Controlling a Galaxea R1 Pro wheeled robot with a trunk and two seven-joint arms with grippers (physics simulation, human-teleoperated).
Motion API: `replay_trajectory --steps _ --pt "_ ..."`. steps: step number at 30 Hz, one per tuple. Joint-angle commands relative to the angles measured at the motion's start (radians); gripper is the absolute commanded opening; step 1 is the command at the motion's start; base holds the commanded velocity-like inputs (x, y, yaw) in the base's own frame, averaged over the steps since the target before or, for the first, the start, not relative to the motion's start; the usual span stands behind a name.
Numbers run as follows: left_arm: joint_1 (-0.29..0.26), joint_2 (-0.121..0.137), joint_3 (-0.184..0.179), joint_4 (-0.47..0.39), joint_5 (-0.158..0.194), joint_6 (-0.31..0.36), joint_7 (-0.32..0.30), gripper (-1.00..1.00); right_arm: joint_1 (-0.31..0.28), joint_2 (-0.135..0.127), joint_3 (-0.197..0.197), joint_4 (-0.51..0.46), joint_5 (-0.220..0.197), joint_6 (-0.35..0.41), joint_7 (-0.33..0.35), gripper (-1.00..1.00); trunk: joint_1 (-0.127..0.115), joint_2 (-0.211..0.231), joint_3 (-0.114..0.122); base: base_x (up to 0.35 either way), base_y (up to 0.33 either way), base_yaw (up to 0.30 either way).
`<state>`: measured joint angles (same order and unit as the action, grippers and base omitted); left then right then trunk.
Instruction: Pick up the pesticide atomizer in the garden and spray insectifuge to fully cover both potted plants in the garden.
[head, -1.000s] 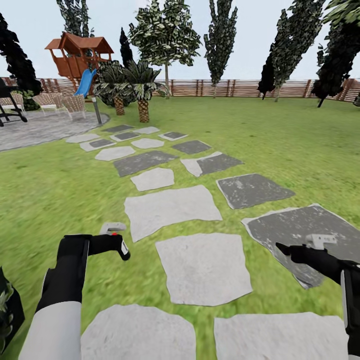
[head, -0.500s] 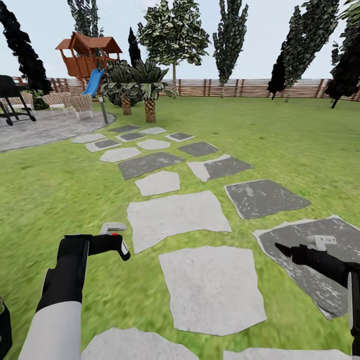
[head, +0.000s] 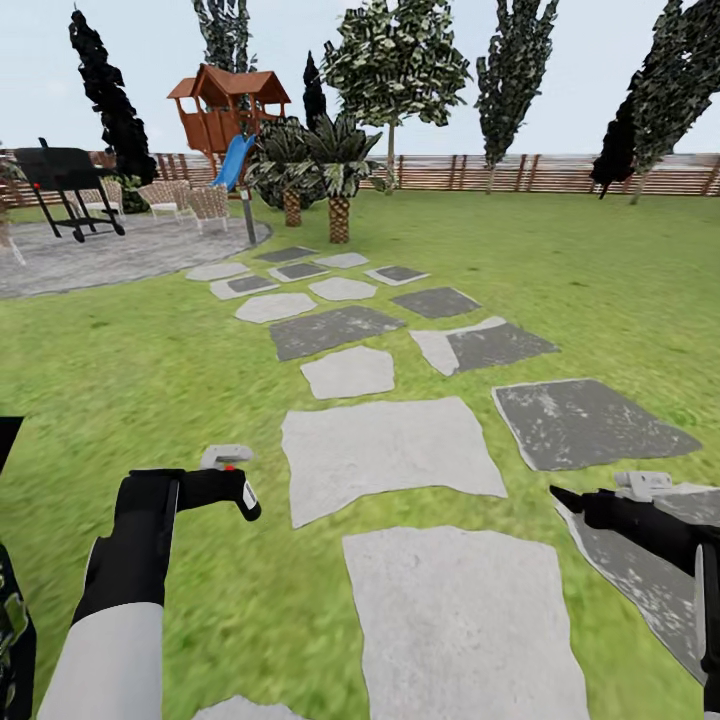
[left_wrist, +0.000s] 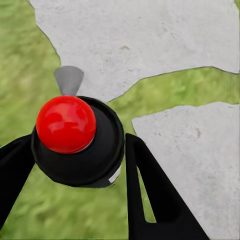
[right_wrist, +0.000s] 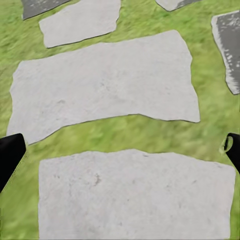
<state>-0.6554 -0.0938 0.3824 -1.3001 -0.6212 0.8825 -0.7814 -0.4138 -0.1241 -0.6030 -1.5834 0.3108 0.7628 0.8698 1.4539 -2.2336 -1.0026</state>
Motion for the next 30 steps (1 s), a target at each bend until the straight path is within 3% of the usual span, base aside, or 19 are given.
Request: replay_trajectory --steps 1,9,13,15,16,19,21,23,26,30 --pt "-0.001 -0.001 0.003 -0.001 -0.009 0.003 -0.01 -1.0 -0.001 0.0 -0.002 -0.001 0.01 0.003 0.01 1.0 0.0 0.0 -0.001 0.335 0.0 0.16" --pt "-0.002 -0.001 0.003 -0.001 -0.009 0.003 -0.01 -1.0 -0.001 0.0 -0.011 -0.001 0.01 -0.013 0.007 1.0 0.0 0.0 -0.003 0.335 0.0 0.045" --pt "-0.002 -0.001 0.003 -0.001 -0.009 0.003 -0.01 -1.0 0.0 0.006 -0.068 0.0 0.01 -0.092 0.008 1.0 0.0 0.0 -0.003 0.335 0.0 0.004" --pt "-0.002 -0.001 0.003 -0.001 -0.008 0.003 -0.01 -1.0 -0.001 0.008 -0.076 0.004 0.015 -0.127 -0.001 1.0 0.0 0.0 -0.003 0.335 0.0 0.001" --pt "-0.002 -0.001 0.003 -0.001 -0.009 0.003 -0.01 -1.0 -0.002 0.01 -0.077 0.008 0.018 -0.141 -0.029 1.0 0.0 0.0 -0.003 0.335 0.0 0.001" --pt "-0.002 -0.001 0.003 -0.001 -0.008 0.003 -0.01 -1.0 -0.003 0.023 -0.054 0.012 0.021 -0.157 -0.2 1.0 0.0 0.0 -0.003 0.335 0.0 0.0" --pt "-0.001 -0.001 0.003 -0.001 -0.008 0.003 -0.01 -1.0 -0.003 0.039 0.008 0.012 0.016 -0.162 -0.332 1.0 0.0 0.0 -0.003 0.335 0.0 0.0" --pt "-0.001 -0.001 0.003 -0.001 -0.008 0.003 -0.01 -1.0 -0.002 0.045 0.045 0.011 0.012 -0.163 -0.369 1.0 0.0 0.0 -0.003 0.335 0.0 0.0" --pt "-0.001 -0.001 0.003 -0.001 -0.008 0.003 -0.01 -1.0 0.0 0.047 0.072 0.009 0.01 -0.162 -0.29 1.0 0.0 0.0 -0.003 0.335 0.0 0.0" --pt "-0.001 -0.001 0.003 -0.001 -0.008 0.003 -0.01 -1.0 0.001 0.046 0.069 0.005 0.013 -0.159 -0.177 1.0 0.0 0.0 -0.003 0.335 0.0 0.0"
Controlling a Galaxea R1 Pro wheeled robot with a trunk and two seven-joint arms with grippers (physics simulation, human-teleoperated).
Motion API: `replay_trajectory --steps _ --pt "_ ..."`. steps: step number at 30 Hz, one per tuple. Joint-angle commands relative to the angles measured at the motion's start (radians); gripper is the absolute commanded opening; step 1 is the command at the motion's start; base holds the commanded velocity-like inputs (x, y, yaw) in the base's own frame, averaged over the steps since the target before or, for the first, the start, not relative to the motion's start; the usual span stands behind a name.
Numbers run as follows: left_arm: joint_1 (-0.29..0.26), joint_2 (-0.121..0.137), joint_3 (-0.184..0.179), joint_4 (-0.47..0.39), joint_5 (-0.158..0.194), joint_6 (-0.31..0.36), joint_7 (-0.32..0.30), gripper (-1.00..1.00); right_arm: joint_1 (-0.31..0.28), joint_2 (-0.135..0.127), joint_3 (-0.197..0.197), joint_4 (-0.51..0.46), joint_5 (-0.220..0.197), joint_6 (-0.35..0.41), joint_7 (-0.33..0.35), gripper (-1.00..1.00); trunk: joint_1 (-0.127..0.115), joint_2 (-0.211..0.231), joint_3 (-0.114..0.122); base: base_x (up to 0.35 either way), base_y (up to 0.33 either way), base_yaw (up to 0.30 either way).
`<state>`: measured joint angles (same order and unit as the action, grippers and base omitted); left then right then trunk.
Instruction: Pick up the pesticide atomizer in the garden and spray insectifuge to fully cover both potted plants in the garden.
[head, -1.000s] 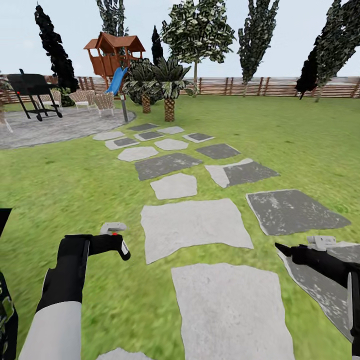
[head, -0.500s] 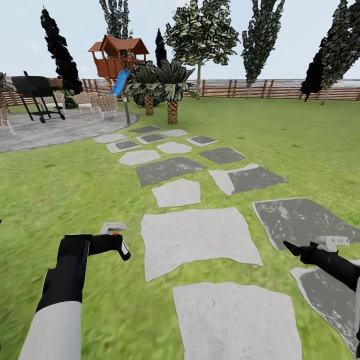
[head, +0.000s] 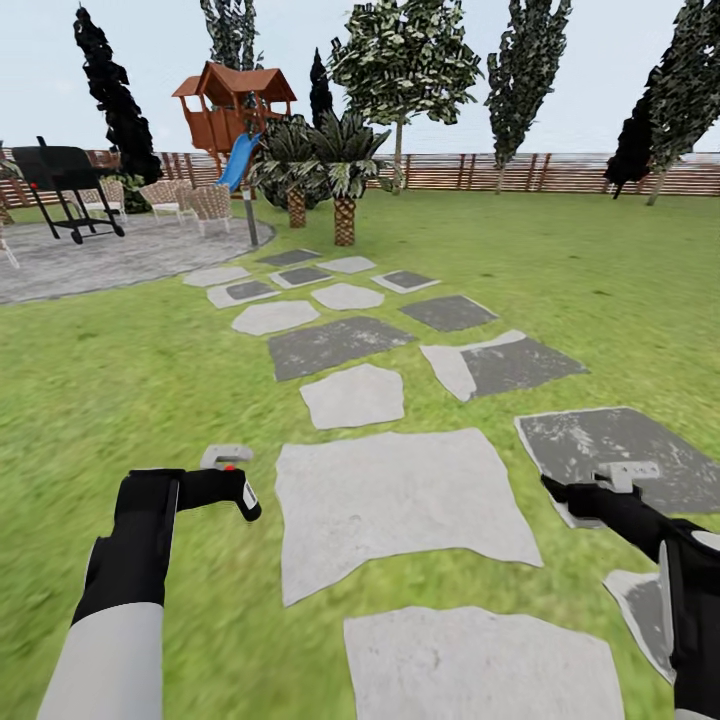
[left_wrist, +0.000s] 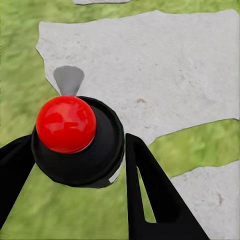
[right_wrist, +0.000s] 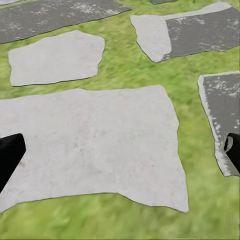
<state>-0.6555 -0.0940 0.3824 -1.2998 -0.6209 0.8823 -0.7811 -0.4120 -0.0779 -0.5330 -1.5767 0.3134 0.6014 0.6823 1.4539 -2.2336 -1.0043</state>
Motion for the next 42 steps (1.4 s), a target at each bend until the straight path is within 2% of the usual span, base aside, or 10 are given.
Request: replay_trajectory --steps 1,11,24,42 --pt "-0.001 -0.001 0.003 -0.001 -0.009 0.003 -0.01 -1.0 -0.001 0.0 -0.011 -0.003 0.012 0.005 0.049 1.0 0.0 0.0 -0.001 0.335 0.0 0.0" --pt "-0.001 -0.001 0.003 -0.001 -0.009 0.003 -0.01 -1.0 -0.002 0.003 -0.017 -0.002 0.016 0.006 0.072 1.0 0.0 0.0 -0.001 0.335 0.0 0.0" --pt "-0.001 -0.001 0.003 -0.001 -0.008 0.003 -0.01 -1.0 -0.001 0.002 -0.015 -0.005 0.008 0.056 0.089 1.0 0.0 0.0 -0.001 0.335 0.0 0.001" --pt "-0.001 -0.001 0.003 0.0 -0.008 0.003 -0.01 -1.0 -0.002 0.002 -0.016 -0.006 0.008 0.058 0.089 1.0 0.0 0.0 -0.008 0.335 0.0 0.087"
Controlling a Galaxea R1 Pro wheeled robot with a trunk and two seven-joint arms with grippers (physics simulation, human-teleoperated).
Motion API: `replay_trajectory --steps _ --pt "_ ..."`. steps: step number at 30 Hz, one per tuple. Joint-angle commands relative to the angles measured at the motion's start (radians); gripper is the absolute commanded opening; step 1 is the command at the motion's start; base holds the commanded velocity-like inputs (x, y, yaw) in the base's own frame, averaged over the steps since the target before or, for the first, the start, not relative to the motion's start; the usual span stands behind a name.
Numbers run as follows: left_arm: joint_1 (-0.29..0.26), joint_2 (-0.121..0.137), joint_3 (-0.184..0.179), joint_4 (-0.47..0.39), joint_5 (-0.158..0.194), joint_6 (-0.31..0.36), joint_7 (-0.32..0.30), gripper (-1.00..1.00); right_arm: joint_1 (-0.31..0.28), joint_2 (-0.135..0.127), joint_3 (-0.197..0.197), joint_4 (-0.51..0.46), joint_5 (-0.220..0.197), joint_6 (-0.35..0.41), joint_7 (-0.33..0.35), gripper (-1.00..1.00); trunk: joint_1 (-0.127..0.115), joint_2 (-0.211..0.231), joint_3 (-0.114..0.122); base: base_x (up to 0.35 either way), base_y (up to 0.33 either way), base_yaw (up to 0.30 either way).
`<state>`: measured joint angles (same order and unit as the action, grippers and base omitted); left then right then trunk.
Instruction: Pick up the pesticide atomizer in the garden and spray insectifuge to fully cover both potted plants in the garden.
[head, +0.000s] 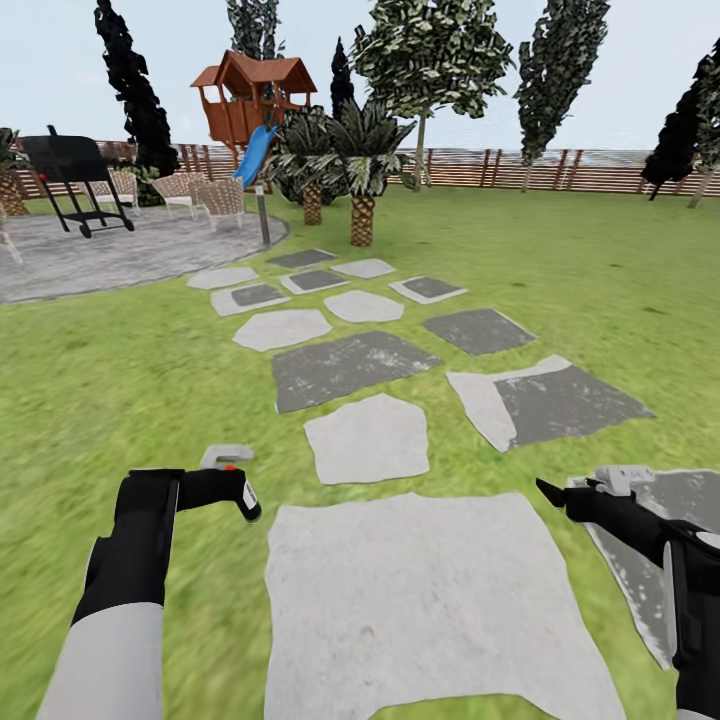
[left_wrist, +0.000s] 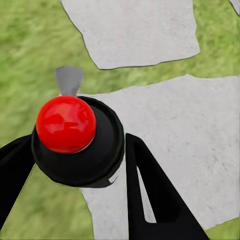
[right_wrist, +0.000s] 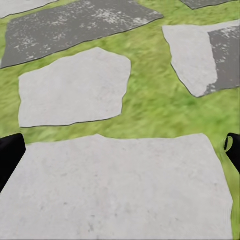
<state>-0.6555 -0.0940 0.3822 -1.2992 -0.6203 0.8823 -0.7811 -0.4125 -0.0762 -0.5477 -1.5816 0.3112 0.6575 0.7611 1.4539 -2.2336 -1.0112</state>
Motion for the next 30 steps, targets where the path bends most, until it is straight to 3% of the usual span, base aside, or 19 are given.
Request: replay_trajectory --steps 1,30 --pt "-0.001 -0.001 0.003 -0.001 -0.009 0.003 -0.01 -1.0 -0.001 0.0 -0.001 -0.001 0.01 0.002 0.01 1.0 0.0 0.0 -0.001 0.335 0.0 0.006" --pt "-0.001 -0.002 0.003 -0.001 -0.009 0.003 -0.01 -1.0 -0.001 0.0 -0.001 -0.002 0.01 0.002 0.01 1.0 0.0 0.0 -0.001 0.335 0.0 0.229"
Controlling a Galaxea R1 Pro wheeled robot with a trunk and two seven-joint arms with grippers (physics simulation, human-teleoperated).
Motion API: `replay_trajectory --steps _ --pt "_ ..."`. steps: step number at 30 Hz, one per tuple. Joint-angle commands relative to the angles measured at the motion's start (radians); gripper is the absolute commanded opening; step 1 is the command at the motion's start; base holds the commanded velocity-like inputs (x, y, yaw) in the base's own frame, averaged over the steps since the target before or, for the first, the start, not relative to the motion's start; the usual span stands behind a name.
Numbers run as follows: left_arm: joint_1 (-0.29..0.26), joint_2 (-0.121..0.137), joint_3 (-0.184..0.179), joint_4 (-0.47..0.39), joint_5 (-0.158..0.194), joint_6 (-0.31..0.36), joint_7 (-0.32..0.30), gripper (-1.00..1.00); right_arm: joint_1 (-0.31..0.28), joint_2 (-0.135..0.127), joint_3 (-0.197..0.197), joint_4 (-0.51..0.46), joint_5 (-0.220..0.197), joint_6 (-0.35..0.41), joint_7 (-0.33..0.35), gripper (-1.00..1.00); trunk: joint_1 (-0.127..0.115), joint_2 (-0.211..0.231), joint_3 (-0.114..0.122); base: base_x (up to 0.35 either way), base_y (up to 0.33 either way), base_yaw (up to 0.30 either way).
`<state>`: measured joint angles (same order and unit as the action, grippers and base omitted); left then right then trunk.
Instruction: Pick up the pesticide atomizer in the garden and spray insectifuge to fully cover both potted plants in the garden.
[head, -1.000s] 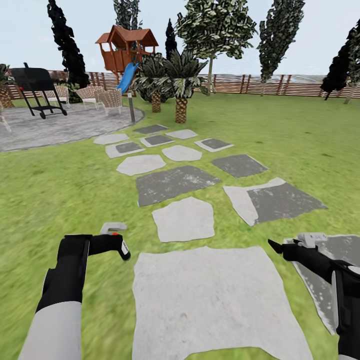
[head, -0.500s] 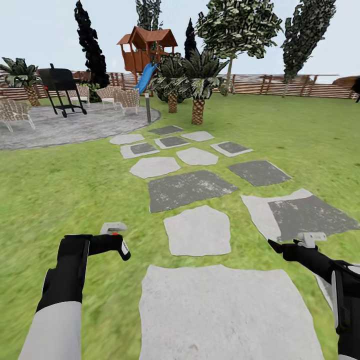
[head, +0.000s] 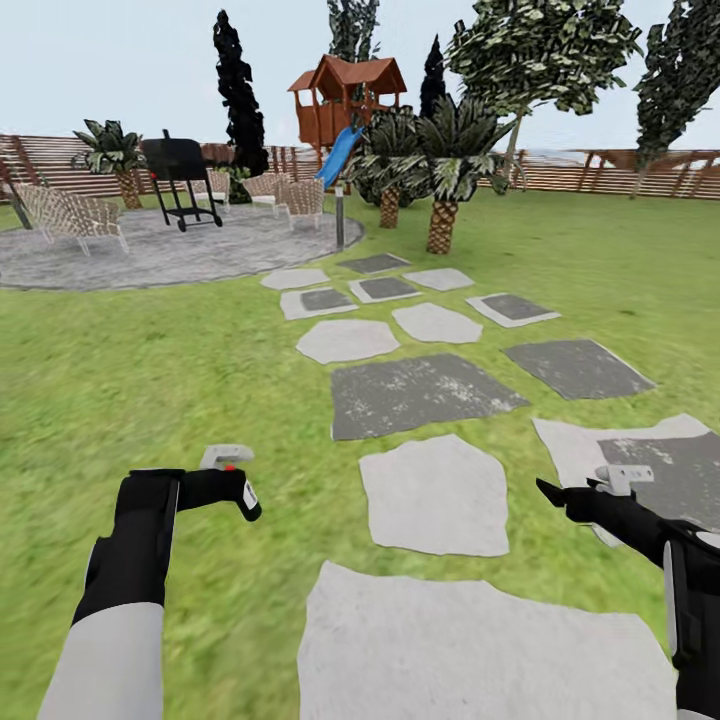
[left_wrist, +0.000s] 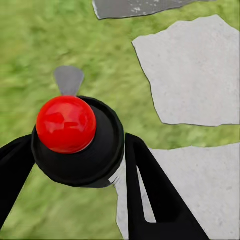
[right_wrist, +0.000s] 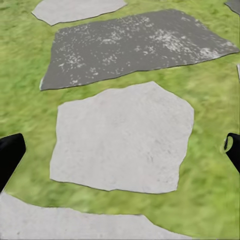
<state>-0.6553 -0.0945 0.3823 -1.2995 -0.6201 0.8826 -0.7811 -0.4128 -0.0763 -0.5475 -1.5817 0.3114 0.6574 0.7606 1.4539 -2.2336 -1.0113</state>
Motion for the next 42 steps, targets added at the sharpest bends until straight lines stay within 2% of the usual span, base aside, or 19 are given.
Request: replay_trajectory --steps 1,16,28,40,42 --pt "-0.001 -0.002 0.003 0.0 -0.009 0.003 -0.01 -1.0 -0.001 0.0 -0.002 -0.001 0.01 0.002 0.01 1.0 0.0 0.0 -0.001 0.335 0.0 0.253" --pt "-0.002 -0.019 0.003 -0.001 -0.01 0.003 -0.01 -1.0 -0.001 0.0 -0.003 -0.001 0.01 0.002 0.01 1.0 0.0 0.0 -0.001 0.335 0.0 0.247" --pt "-0.002 -0.018 0.005 -0.001 -0.01 0.003 -0.012 -1.0 -0.001 0.0 -0.002 -0.001 0.01 0.002 0.01 1.0 0.0 0.0 -0.001 0.327 0.0 0.034" --pt "-0.003 -0.018 0.001 -0.001 -0.012 0.0 -0.011 -1.0 -0.001 -0.001 -0.003 -0.001 0.01 0.002 0.011 1.0 0.0 0.0 -0.001 0.042 0.0 0.0" --pt "-0.003 -0.019 0.001 -0.001 -0.012 -0.001 -0.011 -1.0 -0.001 -0.001 -0.003 -0.001 0.01 0.002 0.011 1.0 0.008 -0.014 -0.007 0.002 0.0 0.0"
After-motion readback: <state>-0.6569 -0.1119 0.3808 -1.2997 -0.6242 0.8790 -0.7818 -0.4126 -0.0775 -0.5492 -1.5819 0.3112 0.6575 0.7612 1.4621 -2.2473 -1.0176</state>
